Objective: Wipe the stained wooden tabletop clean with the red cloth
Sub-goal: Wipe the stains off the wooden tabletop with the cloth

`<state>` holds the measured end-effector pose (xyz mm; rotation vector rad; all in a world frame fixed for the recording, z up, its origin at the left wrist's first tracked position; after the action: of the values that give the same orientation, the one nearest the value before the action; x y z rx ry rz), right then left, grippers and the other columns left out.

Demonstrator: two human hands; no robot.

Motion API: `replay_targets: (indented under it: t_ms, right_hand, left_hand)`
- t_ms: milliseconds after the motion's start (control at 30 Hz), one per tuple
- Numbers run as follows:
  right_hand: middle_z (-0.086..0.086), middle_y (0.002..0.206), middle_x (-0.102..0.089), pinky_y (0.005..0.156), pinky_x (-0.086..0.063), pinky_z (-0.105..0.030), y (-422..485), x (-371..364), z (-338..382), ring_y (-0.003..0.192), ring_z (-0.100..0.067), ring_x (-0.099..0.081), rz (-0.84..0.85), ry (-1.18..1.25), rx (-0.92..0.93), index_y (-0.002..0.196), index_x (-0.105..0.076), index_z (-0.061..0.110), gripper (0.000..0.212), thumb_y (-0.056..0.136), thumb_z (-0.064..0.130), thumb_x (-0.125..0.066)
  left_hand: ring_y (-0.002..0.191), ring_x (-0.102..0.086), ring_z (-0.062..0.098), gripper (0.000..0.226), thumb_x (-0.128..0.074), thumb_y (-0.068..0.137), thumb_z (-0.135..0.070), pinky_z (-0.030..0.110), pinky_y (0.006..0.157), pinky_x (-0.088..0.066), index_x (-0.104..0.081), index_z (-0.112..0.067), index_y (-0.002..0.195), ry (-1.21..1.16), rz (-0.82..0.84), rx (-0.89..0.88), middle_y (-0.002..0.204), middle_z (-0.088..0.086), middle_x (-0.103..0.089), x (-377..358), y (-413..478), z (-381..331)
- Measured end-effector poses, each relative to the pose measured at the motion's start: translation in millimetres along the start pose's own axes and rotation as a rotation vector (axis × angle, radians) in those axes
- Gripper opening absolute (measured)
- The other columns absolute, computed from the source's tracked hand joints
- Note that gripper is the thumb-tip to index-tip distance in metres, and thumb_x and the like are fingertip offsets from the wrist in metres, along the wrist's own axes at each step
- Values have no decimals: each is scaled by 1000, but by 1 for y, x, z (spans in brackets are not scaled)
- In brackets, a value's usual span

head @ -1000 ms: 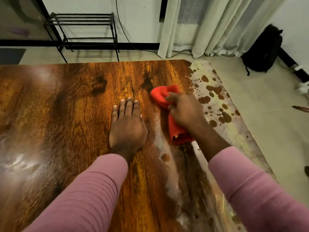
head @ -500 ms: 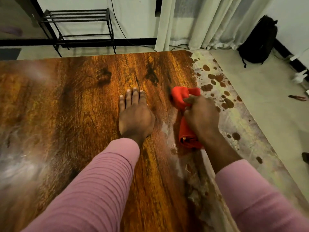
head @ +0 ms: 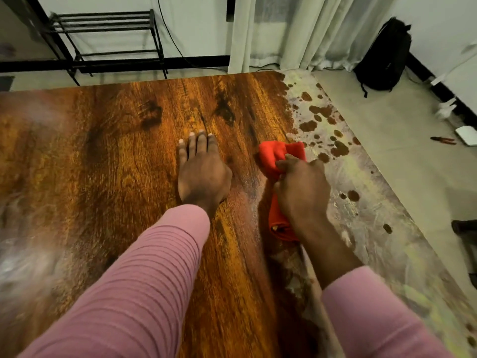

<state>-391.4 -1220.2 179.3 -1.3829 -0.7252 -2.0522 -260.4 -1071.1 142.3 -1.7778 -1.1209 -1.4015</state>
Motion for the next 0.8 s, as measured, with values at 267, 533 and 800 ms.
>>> replay_targets:
  t_ms: [267,533,800]
  right_hand:
    - [21,135,-50,55,-24,-15,-63,-16,33,86,-3,-32,182,77,412,120,-61,38,40,86,18,-57]
    - [17,135,-53,60,-39,-25,-65,5,-2,90,-11,-42,1,77,82,121,-62,33,44,81,15,-59]
    - [23,131,-54,57,-29,-20,-85,20,-40,85,-8,-38,101,98,172,117,-65,34,42,83,12,-55]
  left_hand:
    - [152,-7,26,61,-38,96,-24,45,123,0,-24,-9,153,-24,-11,-20,162,11,-20,4,-2,-1]
    - [151,-8,27,62,-39,96,-25,48,123,-2,-25,-6,153,17,-9,-22,162,12,-20,7,-5,-5]
    - [150,-14,29,57,-38,97,-24,50,122,-3,-31,-6,151,36,-51,-52,159,13,-27,7,-3,-5]
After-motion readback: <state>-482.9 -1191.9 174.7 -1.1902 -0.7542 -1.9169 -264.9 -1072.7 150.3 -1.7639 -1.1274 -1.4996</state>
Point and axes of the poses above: each hand's wrist, its own y-axis towards the middle knuckle, its own x-axis out of the back of the hand, z = x × y, the point moved 10 cm from there along y, towards the middle knuckle
